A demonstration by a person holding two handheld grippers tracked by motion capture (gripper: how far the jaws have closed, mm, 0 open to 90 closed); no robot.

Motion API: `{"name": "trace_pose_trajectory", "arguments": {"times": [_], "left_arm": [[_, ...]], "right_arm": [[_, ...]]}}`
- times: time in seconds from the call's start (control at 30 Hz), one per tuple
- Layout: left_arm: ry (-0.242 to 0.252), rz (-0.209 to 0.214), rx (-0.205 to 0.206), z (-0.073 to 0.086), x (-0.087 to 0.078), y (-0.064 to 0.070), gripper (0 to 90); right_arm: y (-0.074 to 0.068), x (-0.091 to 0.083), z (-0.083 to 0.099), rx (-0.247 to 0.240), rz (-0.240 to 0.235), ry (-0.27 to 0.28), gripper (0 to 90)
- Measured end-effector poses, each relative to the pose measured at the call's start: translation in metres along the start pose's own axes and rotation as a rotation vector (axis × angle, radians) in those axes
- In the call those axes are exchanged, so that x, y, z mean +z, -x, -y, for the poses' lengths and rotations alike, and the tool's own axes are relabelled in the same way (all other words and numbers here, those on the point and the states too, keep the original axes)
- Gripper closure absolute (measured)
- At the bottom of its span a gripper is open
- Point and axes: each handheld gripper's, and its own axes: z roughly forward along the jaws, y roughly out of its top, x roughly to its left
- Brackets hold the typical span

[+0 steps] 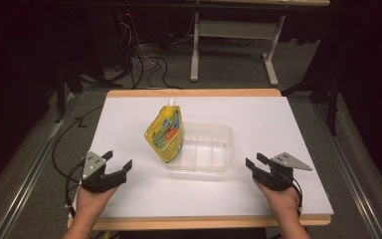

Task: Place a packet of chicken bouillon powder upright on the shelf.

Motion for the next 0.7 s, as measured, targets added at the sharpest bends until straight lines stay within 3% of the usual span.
{"name": "trace_pose_trajectory", "arguments": {"times": [0.1, 0.23, 0.37, 0.47, 0.57, 0.63, 0.7], "left_arm": [[-0.101, -0.025, -0.026, 0.017, 0.008, -0.013, 26.6], [-0.046, -0.015, -0.07, 0.015, 0.007, -0.016, 28.3], [0.029, 0.018, -0.027, 0.009, 0.003, -0.007, 28.5], [0.019, 0.035, 0.018, 0.009, 0.004, 0.0, 28.4], [0.016, 0.046, 0.021, 0.009, 0.005, 0.002, 28.4], [0.009, 0.054, 0.014, 0.009, 0.005, 0.001, 27.6], [-0.001, 0.058, 0.008, 0.01, 0.006, 0.0, 26.9]], "right_arm": [[0.002, 0.0, 0.0, 0.002, 0.005, 0.002, 49.1], [0.005, 0.001, 0.0, -0.005, 0.012, 0.006, 49.0], [0.009, -0.001, 0.0, -0.008, 0.017, 0.015, 48.6], [0.012, -0.003, -0.001, 0.002, 0.018, 0.029, 46.7], [0.014, -0.005, -0.002, -0.006, 0.006, 0.055, 41.8], [0.014, -0.007, -0.005, -0.029, -0.028, 0.09, 29.5], [0.014, -0.008, -0.006, -0.031, -0.049, 0.1, 25.7]]}}
